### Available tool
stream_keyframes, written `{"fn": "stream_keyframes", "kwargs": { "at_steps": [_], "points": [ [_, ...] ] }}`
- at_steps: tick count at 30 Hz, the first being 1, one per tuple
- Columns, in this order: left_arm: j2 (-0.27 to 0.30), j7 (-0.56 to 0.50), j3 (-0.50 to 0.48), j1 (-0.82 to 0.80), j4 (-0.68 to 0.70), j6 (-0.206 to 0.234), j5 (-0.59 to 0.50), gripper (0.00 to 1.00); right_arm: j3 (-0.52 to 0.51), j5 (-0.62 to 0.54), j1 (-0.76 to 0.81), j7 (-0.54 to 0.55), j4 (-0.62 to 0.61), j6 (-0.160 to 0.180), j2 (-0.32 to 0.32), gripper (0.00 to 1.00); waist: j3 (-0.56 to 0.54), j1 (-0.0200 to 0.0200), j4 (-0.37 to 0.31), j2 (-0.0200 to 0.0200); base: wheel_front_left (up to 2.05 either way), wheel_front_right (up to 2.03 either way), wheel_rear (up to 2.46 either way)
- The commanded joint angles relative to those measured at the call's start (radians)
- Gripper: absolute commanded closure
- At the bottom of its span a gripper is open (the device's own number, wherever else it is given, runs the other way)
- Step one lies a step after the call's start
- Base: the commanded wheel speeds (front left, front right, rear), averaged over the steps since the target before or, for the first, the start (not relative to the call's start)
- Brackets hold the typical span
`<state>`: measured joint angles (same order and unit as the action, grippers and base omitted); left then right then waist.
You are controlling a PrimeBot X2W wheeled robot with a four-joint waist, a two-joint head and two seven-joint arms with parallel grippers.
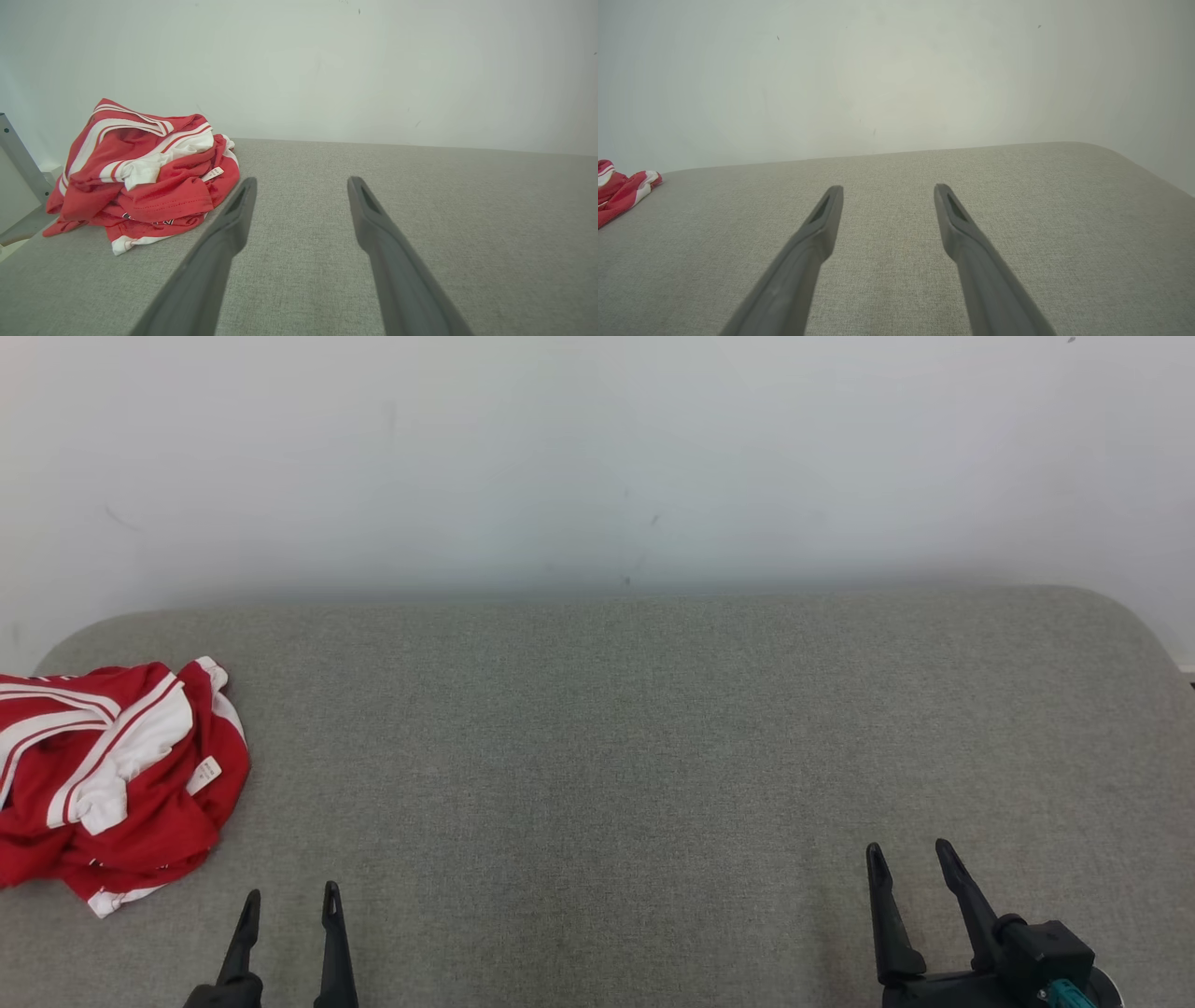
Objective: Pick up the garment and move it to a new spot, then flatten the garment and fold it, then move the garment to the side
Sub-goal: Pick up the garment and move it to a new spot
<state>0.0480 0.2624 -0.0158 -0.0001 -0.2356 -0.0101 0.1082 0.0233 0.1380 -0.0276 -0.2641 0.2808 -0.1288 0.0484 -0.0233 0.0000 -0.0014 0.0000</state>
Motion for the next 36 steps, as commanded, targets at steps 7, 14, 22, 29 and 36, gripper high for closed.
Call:
{"fn": "stream_keyframes", "kwargs": {
  "at_steps": [7, 14, 22, 29, 36],
  "points": [
    [0.004, 0.003, -0.004, 0.014, -0.003, -0.008, 0.000, 0.00, -0.006, 0.015, 0.000, -0.002, 0.011, -0.004, 0.003, 0.00, 0.001, 0.0000, -0.001, 0.0000, 0.00, 0.00, 0.00],
    [0.004, 0.003, -0.003, 0.018, -0.006, -0.011, -0.002, 0.00, -0.005, 0.014, -0.001, -0.002, 0.014, -0.004, 0.003, 0.00, 0.001, 0.0000, -0.002, 0.0000, 0.00, 0.00, 0.00],
    [0.004, 0.003, 0.004, 0.008, -0.014, -0.010, 0.003, 0.00, -0.005, 0.016, -0.004, -0.002, 0.015, -0.004, 0.003, 0.00, 0.006, 0.0000, 0.002, 0.0000, 0.00, 0.00, 0.00],
    [0.004, 0.003, 0.009, -0.006, -0.023, -0.006, 0.004, 0.00, -0.012, 0.018, 0.009, -0.002, 0.016, -0.004, 0.003, 0.00, 0.005, 0.0000, 0.037, 0.0000, 0.00, 0.00, 0.00],
    [0.004, 0.003, 0.012, 0.002, -0.028, -0.003, -0.001, 0.00, -0.008, 0.025, 0.019, -0.002, 0.018, -0.003, 0.003, 0.00, 0.008, 0.0000, 0.101, 0.0000, 0.00, 0.00, 0.00]
  ]
}}
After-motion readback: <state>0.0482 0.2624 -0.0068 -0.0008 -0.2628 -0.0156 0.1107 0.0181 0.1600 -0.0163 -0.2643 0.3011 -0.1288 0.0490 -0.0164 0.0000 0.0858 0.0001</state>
